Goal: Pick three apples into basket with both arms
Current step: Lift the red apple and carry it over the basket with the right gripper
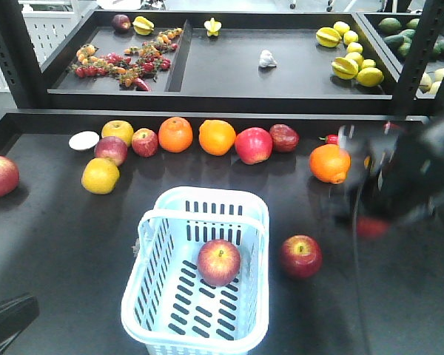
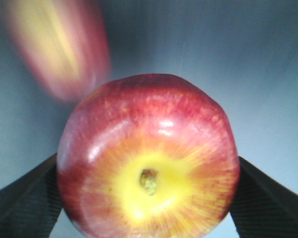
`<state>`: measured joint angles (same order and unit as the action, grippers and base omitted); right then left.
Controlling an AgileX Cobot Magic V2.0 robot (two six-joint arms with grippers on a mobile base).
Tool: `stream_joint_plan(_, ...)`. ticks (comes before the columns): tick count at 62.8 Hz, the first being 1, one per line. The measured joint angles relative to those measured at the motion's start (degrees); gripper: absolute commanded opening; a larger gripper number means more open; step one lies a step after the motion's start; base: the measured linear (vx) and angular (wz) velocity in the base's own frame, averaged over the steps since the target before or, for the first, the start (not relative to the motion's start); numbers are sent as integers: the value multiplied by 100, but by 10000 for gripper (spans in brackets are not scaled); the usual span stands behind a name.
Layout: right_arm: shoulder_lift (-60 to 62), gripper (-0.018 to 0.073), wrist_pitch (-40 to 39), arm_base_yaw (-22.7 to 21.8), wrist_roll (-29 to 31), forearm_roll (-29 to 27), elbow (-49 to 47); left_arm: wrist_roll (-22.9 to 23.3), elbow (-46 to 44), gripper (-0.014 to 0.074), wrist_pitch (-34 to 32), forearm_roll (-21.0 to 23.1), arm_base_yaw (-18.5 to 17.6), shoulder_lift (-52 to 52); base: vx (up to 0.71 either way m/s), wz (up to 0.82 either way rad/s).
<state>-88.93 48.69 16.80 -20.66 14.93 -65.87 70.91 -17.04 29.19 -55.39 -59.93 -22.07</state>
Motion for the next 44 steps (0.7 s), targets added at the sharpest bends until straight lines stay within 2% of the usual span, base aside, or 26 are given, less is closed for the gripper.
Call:
stream_joint_plan(6, 109, 125, 444, 0, 358, -183, -752, 0, 0, -6, 0, 0, 0, 0, 0, 0)
stream_joint_plan(18, -117, 134, 1389, 0, 1154, -903, -2165, 0, 0, -6, 0, 0, 0, 0, 0, 0)
stream_joint_plan(28, -501, 139, 1753, 72, 1580, -1438, -2769, 0, 0, -6, 0, 0, 0, 0, 0, 0)
stream_joint_plan(44, -1251, 145, 1659, 923, 1832, -1493, -2939, 0, 0, -6, 0, 0, 0, 0, 0, 0)
